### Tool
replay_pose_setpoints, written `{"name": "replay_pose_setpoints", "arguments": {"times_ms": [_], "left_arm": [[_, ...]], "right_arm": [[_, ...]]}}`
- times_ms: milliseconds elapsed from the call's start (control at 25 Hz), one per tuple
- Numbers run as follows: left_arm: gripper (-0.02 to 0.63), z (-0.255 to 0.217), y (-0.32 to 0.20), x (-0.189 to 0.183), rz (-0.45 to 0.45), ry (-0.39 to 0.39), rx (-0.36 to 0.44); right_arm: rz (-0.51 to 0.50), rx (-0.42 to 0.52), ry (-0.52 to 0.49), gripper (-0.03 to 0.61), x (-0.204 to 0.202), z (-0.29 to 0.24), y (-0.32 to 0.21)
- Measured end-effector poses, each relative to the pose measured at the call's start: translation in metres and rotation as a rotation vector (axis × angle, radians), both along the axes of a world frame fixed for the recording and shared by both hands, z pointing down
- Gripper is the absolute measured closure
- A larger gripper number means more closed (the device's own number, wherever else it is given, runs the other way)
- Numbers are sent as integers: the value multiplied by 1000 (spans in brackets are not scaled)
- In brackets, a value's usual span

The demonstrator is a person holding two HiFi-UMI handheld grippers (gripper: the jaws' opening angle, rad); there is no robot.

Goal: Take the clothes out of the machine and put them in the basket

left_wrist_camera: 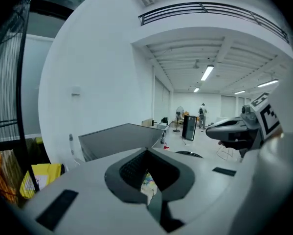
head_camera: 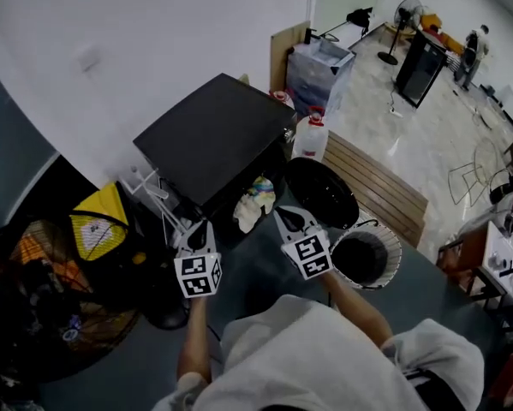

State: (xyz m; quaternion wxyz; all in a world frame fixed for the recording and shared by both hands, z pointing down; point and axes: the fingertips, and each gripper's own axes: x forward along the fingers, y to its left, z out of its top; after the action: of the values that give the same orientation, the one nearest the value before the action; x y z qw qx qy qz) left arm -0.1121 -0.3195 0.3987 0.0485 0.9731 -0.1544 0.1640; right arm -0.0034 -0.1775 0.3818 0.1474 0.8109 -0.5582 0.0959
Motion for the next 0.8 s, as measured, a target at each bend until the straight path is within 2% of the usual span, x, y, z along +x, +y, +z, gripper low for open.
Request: {"name": "replay_pose_setpoints", "arguments": {"times_ms": [280,440,680,800], "left_arm": [[595,14,-9,31,38,-55,3],[595,34,-4,45,39,-103,14],[595,58,16,59,-22,-128,5],[595,74,37,51,-86,-155,-13]], "right_arm": [[-15,-12,-16,557,24,7,-19],[-59,-28,-39,557,36,25,-22],[-157,-51,-77,557,53,58,-21],[-222,-74,-93,557,54,76,-10]]}}
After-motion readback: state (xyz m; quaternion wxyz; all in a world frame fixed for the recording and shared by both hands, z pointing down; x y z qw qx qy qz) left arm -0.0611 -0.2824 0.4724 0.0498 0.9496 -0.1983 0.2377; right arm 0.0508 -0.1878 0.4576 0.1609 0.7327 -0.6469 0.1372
